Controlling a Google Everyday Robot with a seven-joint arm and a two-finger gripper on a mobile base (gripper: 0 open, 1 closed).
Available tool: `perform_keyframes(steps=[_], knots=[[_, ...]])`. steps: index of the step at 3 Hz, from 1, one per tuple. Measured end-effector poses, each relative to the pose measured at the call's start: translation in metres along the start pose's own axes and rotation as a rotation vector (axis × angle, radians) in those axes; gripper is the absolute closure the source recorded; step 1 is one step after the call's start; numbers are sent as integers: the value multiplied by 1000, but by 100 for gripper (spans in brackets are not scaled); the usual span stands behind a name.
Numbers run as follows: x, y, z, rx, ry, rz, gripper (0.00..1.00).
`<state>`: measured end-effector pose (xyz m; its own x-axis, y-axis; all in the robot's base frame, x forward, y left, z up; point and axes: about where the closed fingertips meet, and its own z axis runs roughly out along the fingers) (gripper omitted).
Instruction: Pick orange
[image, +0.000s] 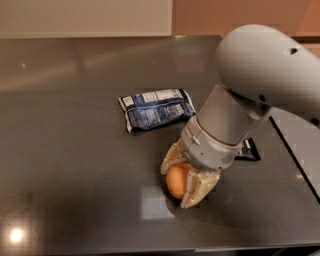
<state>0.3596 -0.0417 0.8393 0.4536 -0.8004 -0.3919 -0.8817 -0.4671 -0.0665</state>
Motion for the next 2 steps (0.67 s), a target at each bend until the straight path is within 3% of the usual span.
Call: perform_keyframes(steps=[1,2], knots=[[-2,-3,-14,6,-26,17,88],[-1,-13,-35,-10,-58,52,100]])
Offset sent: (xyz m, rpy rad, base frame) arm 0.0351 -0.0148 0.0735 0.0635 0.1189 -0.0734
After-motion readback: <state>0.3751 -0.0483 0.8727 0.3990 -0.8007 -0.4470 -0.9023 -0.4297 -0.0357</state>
